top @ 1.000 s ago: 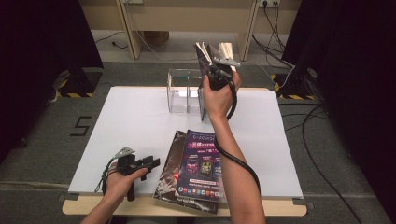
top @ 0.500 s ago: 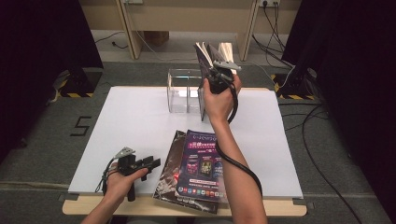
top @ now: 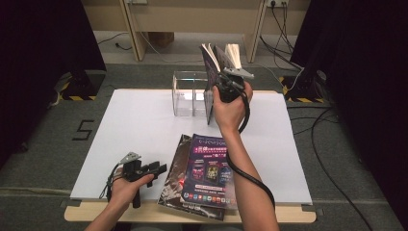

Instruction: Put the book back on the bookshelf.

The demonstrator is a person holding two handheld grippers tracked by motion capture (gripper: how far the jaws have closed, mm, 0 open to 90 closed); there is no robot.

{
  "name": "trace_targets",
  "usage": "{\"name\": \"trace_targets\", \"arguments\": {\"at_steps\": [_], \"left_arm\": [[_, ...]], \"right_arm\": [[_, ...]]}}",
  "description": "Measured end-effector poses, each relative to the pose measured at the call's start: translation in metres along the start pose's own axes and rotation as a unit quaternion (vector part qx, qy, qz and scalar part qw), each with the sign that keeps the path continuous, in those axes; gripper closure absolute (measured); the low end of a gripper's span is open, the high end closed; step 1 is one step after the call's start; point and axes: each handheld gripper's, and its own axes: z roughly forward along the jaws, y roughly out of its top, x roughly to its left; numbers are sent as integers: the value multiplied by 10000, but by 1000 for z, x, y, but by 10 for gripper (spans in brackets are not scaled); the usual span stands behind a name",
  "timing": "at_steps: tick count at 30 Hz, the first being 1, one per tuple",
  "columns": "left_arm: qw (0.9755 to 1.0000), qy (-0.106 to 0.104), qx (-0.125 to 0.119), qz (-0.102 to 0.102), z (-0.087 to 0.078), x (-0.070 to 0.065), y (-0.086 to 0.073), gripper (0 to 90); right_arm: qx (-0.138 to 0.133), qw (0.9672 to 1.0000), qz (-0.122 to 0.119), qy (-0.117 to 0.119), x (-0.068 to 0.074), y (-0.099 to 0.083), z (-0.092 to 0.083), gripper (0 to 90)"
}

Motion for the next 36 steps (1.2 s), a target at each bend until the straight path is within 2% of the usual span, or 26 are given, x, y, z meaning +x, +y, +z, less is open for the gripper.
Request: {"name": "trace_targets", "arguments": {"at_steps": [16,27,33,36], "left_arm": [[9999,-76,26,69,0,-6,1,538],[9997,-195,95,129,4,-14,2,536],[9993,-269,192,157,10,-20,3,534],[9989,-285,274,247,15,-25,4,534]], "right_arm": [[189,9997,60,151,-8,-14,-21,655],[473,9982,218,289,-20,-31,-35,642],[715,9968,200,297,-26,-48,-39,642],[836,9957,243,303,-29,-57,-41,641]]}}
